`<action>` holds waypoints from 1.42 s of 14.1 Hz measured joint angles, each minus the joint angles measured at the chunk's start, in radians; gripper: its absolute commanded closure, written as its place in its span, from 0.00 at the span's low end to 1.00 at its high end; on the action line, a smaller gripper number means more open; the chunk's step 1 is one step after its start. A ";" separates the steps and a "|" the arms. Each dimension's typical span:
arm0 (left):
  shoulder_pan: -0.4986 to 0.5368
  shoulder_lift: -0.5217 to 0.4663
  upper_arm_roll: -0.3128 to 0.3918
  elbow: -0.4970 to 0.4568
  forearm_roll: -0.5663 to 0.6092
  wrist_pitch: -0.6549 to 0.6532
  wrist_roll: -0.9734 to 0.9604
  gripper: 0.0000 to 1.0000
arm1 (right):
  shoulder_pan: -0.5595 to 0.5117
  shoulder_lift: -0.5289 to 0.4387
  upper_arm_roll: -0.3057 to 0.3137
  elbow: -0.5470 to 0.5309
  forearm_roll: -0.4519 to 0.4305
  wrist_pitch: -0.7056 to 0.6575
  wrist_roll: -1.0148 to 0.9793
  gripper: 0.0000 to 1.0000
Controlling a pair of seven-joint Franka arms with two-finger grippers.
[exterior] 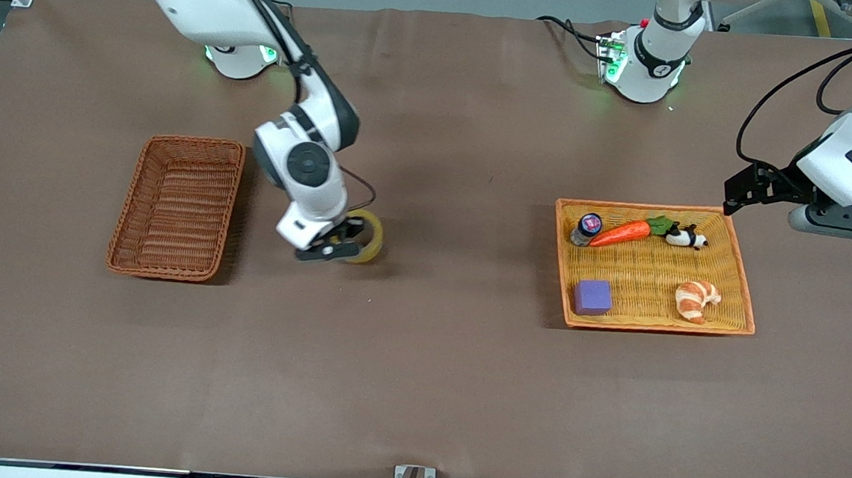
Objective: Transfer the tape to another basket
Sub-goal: 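Carry the tape roll with the right gripper into the empty basket, then release the tape roll in the basket and open the right gripper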
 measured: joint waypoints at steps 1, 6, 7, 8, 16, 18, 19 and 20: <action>0.000 0.006 -0.004 0.007 0.000 0.000 -0.005 0.00 | -0.045 -0.051 -0.001 0.003 -0.001 -0.051 -0.015 1.00; -0.004 0.046 -0.028 0.037 0.000 0.000 -0.098 0.00 | -0.203 -0.277 -0.132 -0.145 -0.004 -0.132 -0.377 0.98; -0.004 0.054 -0.029 0.042 0.000 0.000 -0.098 0.00 | -0.211 -0.304 -0.192 -0.204 -0.004 -0.101 -0.471 0.98; -0.003 0.060 -0.029 0.045 0.000 0.001 -0.098 0.00 | -0.214 -0.328 -0.258 -0.269 -0.004 -0.054 -0.566 0.98; 0.006 0.035 -0.025 0.050 0.000 0.051 -0.097 0.00 | -0.213 -0.377 -0.448 -0.647 0.004 0.329 -0.790 0.91; 0.007 0.035 -0.024 0.049 0.000 0.062 -0.097 0.00 | -0.209 -0.369 -0.447 -0.687 0.005 0.389 -0.790 0.71; 0.007 0.035 -0.024 0.049 0.000 0.064 -0.097 0.00 | -0.208 -0.363 -0.446 -0.694 0.005 0.399 -0.790 0.45; 0.007 0.035 -0.024 0.049 0.000 0.065 -0.097 0.00 | -0.207 -0.356 -0.446 -0.696 0.006 0.400 -0.790 0.06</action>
